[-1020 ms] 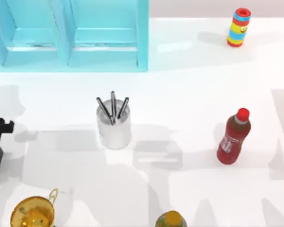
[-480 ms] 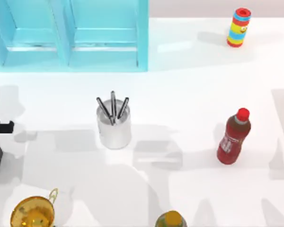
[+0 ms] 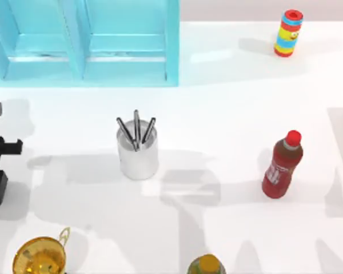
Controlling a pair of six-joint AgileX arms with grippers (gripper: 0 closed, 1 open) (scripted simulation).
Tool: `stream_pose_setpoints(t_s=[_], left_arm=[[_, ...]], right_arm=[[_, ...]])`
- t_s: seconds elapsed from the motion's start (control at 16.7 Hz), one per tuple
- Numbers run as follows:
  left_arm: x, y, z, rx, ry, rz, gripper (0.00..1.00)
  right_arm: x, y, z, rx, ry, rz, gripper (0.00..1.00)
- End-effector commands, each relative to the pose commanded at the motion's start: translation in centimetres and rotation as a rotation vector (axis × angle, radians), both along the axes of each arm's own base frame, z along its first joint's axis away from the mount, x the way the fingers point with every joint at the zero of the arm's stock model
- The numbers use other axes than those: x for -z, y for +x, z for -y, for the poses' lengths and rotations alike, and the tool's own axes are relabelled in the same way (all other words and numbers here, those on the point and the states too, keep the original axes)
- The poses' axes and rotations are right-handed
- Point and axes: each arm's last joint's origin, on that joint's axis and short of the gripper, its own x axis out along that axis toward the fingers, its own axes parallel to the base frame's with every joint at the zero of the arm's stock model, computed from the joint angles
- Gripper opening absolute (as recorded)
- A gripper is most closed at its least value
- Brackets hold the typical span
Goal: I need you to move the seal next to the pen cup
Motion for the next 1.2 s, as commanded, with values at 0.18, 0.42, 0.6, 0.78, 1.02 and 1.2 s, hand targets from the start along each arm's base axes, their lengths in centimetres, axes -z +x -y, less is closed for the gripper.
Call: stream_pose_setpoints(t_s=[0.18, 0.42, 0.6, 0.78, 1.02, 1.2], left_arm=[[-3.0, 1.2, 3.3, 0.004, 0.0, -0.004, 0.0], [-8.5, 0.9, 9.0, 0.004, 0.006, -0.032, 0.0], [-12.2, -0.4, 12.2, 0.0, 0.003, -0.009, 0.0], [-13.1, -0.8, 12.9, 0.0, 0.0, -0.002, 0.0], [-12.9, -0.6, 12.9, -0.002, 0.001, -0.005, 0.0], [-12.5, 1.1, 13.6, -0.003, 0.0, 0.0, 0.0]], right_arm=[[0.0, 0.0, 0.0, 0.0, 0.0, 0.0, 1.0], [0.0, 0.0, 0.0, 0.0, 0.0, 0.0, 1.0], [0.0, 0.0, 0.0, 0.0, 0.0, 0.0, 1.0], [0.0, 0.0, 0.0, 0.0, 0.0, 0.0, 1.0], [0.0, 0.0, 0.0, 0.0, 0.0, 0.0, 1.0], [0.0, 0.0, 0.0, 0.0, 0.0, 0.0, 1.0]])
